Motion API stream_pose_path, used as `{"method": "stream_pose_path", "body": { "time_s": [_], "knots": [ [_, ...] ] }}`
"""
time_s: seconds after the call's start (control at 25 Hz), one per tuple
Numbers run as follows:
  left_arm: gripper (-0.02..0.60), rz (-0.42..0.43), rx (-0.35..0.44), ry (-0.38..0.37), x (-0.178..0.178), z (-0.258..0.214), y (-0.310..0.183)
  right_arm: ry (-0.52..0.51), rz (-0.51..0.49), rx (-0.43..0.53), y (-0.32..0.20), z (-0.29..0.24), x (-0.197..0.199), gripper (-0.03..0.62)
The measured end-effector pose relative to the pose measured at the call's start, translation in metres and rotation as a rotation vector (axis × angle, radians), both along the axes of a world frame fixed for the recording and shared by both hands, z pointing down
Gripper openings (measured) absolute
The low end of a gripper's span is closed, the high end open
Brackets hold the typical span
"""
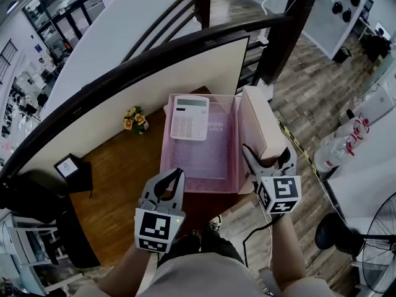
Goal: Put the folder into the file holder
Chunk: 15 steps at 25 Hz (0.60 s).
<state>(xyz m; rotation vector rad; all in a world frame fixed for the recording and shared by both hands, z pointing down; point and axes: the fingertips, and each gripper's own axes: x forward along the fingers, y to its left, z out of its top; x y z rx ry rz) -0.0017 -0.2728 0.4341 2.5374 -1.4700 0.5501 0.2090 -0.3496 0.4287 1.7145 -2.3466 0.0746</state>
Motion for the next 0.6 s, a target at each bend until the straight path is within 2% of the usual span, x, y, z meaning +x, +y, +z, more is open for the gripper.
{"method": "stream_pose_path", "body": {
  "time_s": [0.04,0.12,0.2,0.32,0.48,0.6],
  "knots": [
    [0.011,0.003,-0.001,0.001,0.001,0.0,0.001,0.002,0.014,-0.004,-0.002,-0.007,0.002,0.451],
    [0.011,0.01,-0.004,0.0,0.003,0.0,0.002,0.02,0.034,-0.036,-0.005,-0.014,0.005,0.391],
    [0.011,0.016,-0.006,-0.001,0.005,-0.001,0.004,0.04,0.048,-0.085,-0.005,-0.014,0.007,0.382],
    [0.011,0.022,-0.007,0.0,0.008,-0.002,0.005,-0.001,0.088,-0.114,-0.006,-0.015,0.012,0.344],
    [0.011,0.024,-0.01,-0.001,0.009,-0.001,0.006,-0.111,0.116,-0.013,-0.004,-0.032,0.008,0.305],
    [0.011,0.02,-0.013,-0.005,0.007,0.0,0.007,-0.14,0.126,0.105,-0.002,-0.054,0.005,0.296]
  ]
}}
